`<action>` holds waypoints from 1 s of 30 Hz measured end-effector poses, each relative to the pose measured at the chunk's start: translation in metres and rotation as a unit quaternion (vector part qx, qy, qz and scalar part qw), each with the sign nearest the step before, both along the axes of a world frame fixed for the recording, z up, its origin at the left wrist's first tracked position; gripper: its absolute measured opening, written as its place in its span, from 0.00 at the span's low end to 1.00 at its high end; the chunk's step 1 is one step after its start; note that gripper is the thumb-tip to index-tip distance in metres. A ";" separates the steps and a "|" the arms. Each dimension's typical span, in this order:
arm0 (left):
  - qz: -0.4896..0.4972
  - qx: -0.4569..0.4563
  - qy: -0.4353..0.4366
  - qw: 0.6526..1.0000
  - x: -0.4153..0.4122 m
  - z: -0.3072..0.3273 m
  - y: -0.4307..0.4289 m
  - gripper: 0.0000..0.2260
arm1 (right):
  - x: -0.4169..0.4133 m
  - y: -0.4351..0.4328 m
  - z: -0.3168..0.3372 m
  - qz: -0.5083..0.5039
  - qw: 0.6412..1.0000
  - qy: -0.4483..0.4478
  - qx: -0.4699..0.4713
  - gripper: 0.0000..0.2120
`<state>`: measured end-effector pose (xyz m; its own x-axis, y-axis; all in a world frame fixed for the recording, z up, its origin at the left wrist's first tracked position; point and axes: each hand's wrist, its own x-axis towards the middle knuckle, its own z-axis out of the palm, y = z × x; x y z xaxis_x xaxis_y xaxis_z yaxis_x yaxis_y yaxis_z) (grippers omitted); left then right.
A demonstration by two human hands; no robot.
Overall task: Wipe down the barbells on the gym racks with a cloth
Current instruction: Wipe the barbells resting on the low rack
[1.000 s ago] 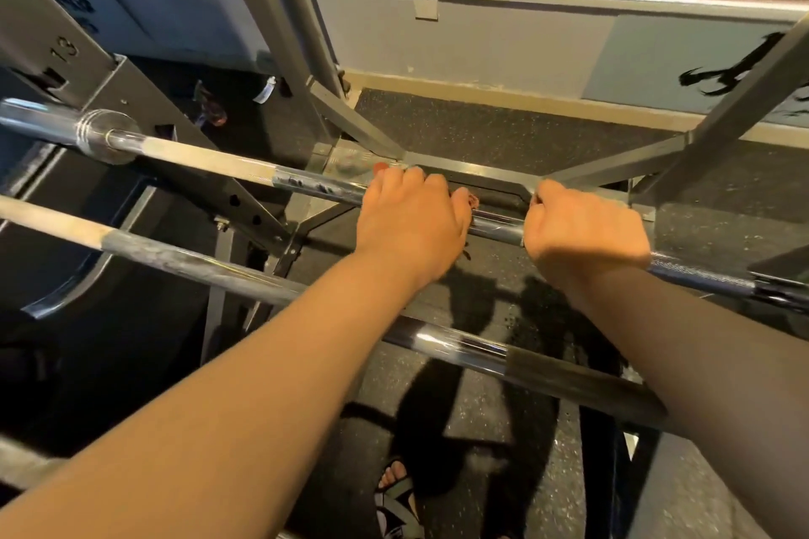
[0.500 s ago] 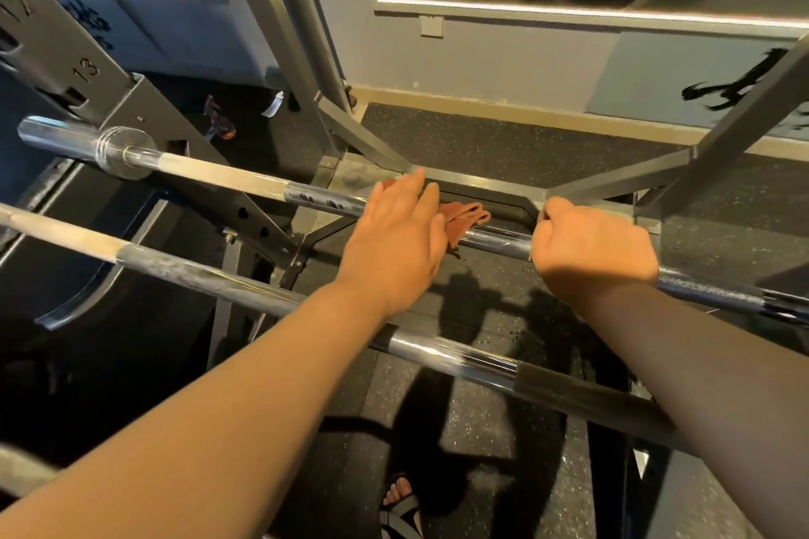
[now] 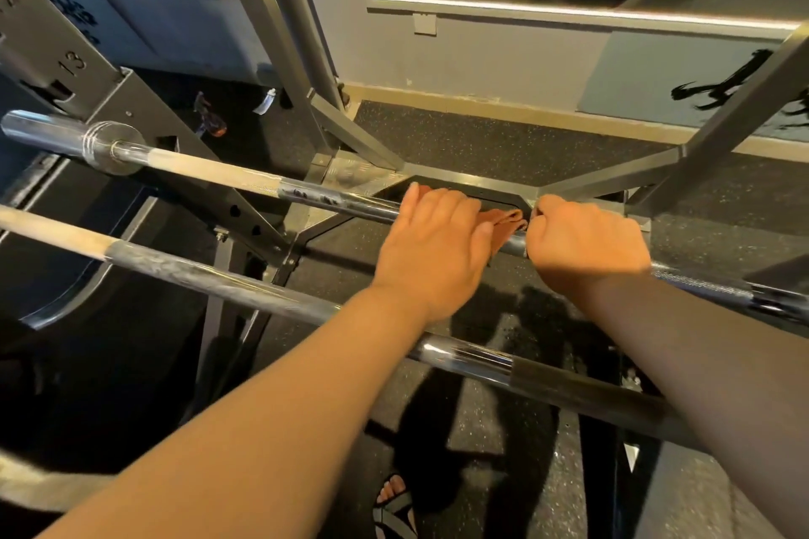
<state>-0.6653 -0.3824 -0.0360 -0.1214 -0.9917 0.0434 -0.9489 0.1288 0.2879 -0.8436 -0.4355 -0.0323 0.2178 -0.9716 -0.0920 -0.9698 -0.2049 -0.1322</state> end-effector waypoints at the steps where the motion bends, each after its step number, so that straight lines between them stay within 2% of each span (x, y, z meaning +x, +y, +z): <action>1: 0.011 0.002 -0.007 1.000 0.010 0.000 -0.004 0.20 | -0.001 -0.001 0.000 0.004 1.000 -0.002 0.004 0.10; 5: 0.128 0.019 -0.032 0.991 0.031 0.001 -0.019 0.22 | -0.001 -0.004 -0.001 0.004 1.000 -0.009 0.022 0.11; 8: 0.161 0.036 -0.058 0.985 0.010 0.003 -0.016 0.23 | -0.001 -0.005 -0.001 0.000 1.000 -0.010 0.023 0.12; 12: 0.109 0.018 -0.047 0.993 -0.016 0.001 -0.003 0.24 | -0.001 -0.005 0.000 -0.004 1.000 -0.011 0.029 0.11; 16: 0.005 0.008 -0.043 0.999 0.025 0.002 0.001 0.20 | -0.001 -0.007 -0.001 -0.009 0.999 -0.009 0.040 0.12; 18: 0.021 -0.001 -0.042 0.999 0.056 0.000 0.001 0.21 | -0.001 -0.009 -0.002 -0.010 0.999 -0.003 0.043 0.11; 20: 0.083 -0.008 -0.037 0.996 0.078 0.001 -0.001 0.23 | -0.001 -0.008 -0.003 -0.009 0.999 0.016 0.037 0.10; 24: 0.149 0.024 -0.027 0.988 0.050 0.006 -0.006 0.23 | 0.006 -0.009 0.000 -0.035 0.996 0.042 0.064 0.09; 27: 0.067 0.027 -0.026 0.997 0.012 0.005 -0.007 0.21 | 0.007 -0.003 0.003 -0.002 0.999 0.042 0.031 0.10; 30: -0.030 0.014 -0.024 0.999 0.026 0.009 -0.005 0.17 | 0.002 -0.001 0.006 0.010 0.997 0.069 0.037 0.17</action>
